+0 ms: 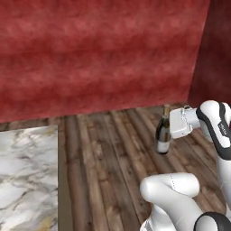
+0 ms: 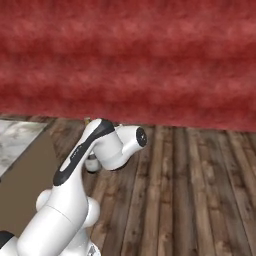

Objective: There is a wine glass and glass cup on the dining counter. Place the wine bottle next to the wine glass and the juice bottle next to the glass cup.

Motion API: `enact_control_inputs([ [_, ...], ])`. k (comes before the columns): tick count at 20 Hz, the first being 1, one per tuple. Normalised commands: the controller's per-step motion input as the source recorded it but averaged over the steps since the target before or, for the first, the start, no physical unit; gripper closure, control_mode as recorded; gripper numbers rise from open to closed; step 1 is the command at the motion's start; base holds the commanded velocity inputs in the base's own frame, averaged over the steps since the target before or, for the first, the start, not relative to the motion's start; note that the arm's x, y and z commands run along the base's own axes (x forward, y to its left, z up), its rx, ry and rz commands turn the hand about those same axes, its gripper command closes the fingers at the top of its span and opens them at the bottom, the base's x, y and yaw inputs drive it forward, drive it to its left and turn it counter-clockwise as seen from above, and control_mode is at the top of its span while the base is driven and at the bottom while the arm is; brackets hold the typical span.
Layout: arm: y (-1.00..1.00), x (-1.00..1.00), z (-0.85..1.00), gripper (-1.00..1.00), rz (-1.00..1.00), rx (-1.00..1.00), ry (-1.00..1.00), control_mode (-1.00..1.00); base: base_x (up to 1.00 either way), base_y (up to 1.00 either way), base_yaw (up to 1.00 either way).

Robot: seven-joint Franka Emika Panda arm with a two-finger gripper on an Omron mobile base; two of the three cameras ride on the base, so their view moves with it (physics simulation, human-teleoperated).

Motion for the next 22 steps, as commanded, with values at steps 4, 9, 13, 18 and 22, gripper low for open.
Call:
enact_control_inputs([
  [4,0.00,0.00,0.00,1.00,0.00,0.00,0.00,1.00,0.77,-0.24,0.10],
  [9,0.00,0.00,0.00,1.00,0.00,0.00,0.00,1.00,0.77,-0.22,0.13],
  [13,0.00,0.00,0.00,1.00,0.00,0.00,0.00,1.00,0.75,-0.19,0.19],
  [18,0.00,0.00,0.00,1.00,0.00,0.00,0.00,1.00,0.73,-0.16,0.28],
  [22,0.00,0.00,0.00,1.00,0.00,0.00,0.00,1.00,0.65,-0.12,0.41],
])
